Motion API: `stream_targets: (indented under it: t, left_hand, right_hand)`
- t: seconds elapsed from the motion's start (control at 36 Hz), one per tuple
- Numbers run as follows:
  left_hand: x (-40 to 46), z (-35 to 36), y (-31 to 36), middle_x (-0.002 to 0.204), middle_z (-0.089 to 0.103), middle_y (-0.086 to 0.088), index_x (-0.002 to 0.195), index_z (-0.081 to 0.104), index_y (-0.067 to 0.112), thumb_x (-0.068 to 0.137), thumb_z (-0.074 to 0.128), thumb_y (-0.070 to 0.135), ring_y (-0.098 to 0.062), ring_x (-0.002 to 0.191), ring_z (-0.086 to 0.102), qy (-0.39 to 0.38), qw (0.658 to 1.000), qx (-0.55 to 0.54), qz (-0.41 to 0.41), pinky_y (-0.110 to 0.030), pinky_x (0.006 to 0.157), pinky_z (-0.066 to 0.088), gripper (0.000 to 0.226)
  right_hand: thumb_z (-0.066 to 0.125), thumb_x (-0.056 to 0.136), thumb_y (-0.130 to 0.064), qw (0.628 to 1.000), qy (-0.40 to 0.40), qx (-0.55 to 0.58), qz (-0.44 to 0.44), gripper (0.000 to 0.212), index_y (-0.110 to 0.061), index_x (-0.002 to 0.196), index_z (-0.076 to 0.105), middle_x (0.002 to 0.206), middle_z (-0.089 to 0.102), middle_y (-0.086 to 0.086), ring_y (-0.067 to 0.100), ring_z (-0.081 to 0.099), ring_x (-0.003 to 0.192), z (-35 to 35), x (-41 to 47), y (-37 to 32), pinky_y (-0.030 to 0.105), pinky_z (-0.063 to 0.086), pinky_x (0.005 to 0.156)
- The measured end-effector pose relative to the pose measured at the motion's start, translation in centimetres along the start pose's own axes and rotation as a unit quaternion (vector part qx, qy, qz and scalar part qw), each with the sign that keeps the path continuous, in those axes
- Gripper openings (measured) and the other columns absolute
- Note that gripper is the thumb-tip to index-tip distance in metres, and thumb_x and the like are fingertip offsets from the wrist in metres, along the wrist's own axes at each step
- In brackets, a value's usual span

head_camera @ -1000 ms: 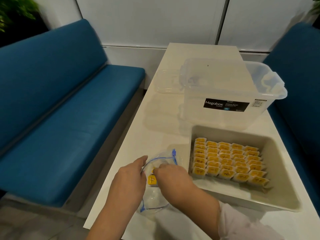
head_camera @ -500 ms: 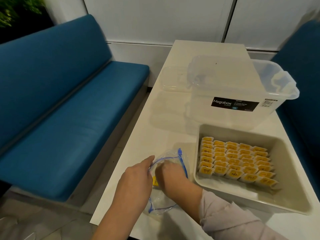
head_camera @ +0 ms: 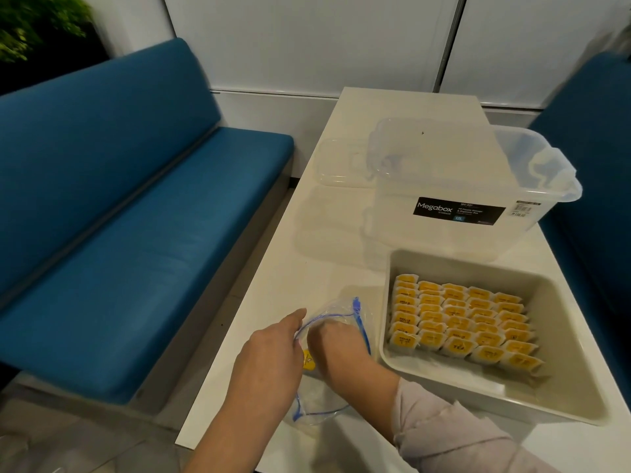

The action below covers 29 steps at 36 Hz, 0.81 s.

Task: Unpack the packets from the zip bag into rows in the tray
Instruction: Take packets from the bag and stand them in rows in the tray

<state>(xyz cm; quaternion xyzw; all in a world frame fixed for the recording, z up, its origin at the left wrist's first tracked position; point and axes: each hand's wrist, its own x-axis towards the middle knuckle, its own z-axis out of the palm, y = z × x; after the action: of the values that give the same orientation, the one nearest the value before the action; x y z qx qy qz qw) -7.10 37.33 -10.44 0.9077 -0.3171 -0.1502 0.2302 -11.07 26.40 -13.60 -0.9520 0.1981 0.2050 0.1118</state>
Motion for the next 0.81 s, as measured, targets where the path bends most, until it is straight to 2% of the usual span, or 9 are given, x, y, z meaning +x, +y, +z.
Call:
stream_targets:
  t: [0.08, 0.33, 0.44, 0.56, 0.61, 0.69, 0.81]
  left_hand:
    - [0.0, 0.0, 0.0, 0.124, 0.061, 0.009, 0.136, 0.044, 0.035, 0.093, 0.043, 0.015, -0.013, 0.11, 0.06, -0.001, 1.0, -0.004, -0.002, -0.031, 0.096, 0.047, 0.047]
    - [0.0, 0.1, 0.1, 0.126, 0.06, 0.01, 0.136, 0.043, 0.034, 0.094, 0.043, 0.016, -0.011, 0.111, 0.059, -0.001, 1.0, 0.002, -0.003, -0.028, 0.097, 0.047, 0.046]
    - [0.2, 0.1, 0.2, 0.125, 0.061, 0.01, 0.136, 0.043, 0.034, 0.093, 0.043, 0.015, -0.012, 0.11, 0.06, 0.005, 1.0, 0.008, -0.007, -0.028, 0.095, 0.047, 0.047]
    - [0.2, 0.1, 0.2, 0.124, 0.061, 0.01, 0.136, 0.044, 0.035, 0.094, 0.042, 0.016, -0.012, 0.108, 0.06, 0.011, 1.0, 0.014, -0.011, -0.028, 0.094, 0.048, 0.046]
    - [0.3, 0.0, 0.2, 0.123, 0.062, 0.01, 0.135, 0.043, 0.036, 0.094, 0.042, 0.016, -0.012, 0.106, 0.06, 0.014, 1.0, 0.018, -0.015, -0.026, 0.091, 0.049, 0.046]
    - [0.3, -0.1, 0.4, 0.121, 0.062, 0.01, 0.135, 0.043, 0.037, 0.094, 0.042, 0.015, -0.011, 0.106, 0.06, 0.016, 1.0, 0.02, -0.017, -0.025, 0.089, 0.048, 0.047]
    - [0.2, -0.3, 0.5, 0.122, 0.062, 0.012, 0.134, 0.043, 0.037, 0.093, 0.043, 0.015, -0.011, 0.109, 0.059, 0.006, 1.0, 0.001, -0.021, -0.027, 0.09, 0.048, 0.047]
  right_hand:
    - [0.049, 0.095, -0.011, 1.0, -0.002, 0.003, 0.005, 0.03, 0.002, 0.121, 0.055, 0.123, 0.058, 0.018, 0.03, 0.056, 0.114, 0.0, 0.1, -0.1, 0.036, 0.042, 0.097]
    - [0.055, 0.093, -0.021, 0.998, -0.049, -0.028, 0.001, 0.044, 0.001, 0.131, 0.047, 0.131, 0.052, 0.018, 0.032, 0.049, 0.122, -0.1, 0.5, 0.0, 0.039, 0.036, 0.105]
    - [0.055, 0.093, -0.021, 1.0, 0.008, -0.002, -0.004, 0.035, 0.001, 0.12, 0.056, 0.122, 0.058, 0.018, 0.032, 0.055, 0.113, 0.2, 0.4, 0.0, 0.038, 0.042, 0.098]
    - [0.059, 0.091, -0.027, 0.999, 0.039, 0.035, -0.005, 0.03, -0.003, 0.108, 0.062, 0.111, 0.063, 0.015, 0.03, 0.061, 0.101, 0.1, -0.2, 0.1, 0.035, 0.047, 0.083]
    - [0.058, 0.091, -0.022, 0.997, 0.062, 0.046, -0.007, 0.027, -0.004, 0.11, 0.059, 0.111, 0.062, 0.015, 0.03, 0.062, 0.099, -0.1, -0.9, 0.1, 0.035, 0.048, 0.08]
    - [0.053, 0.093, -0.015, 0.994, 0.09, 0.066, -0.009, 0.03, -0.005, 0.122, 0.049, 0.117, 0.058, 0.014, 0.03, 0.059, 0.105, -0.1, -2.1, 0.2, 0.036, 0.046, 0.085]
    - [0.047, 0.094, -0.021, 0.978, 0.139, 0.155, 0.021, 0.021, -0.012, 0.111, 0.057, 0.105, 0.064, 0.008, 0.026, 0.06, 0.096, -0.9, -3.6, 1.1, 0.029, 0.041, 0.072]
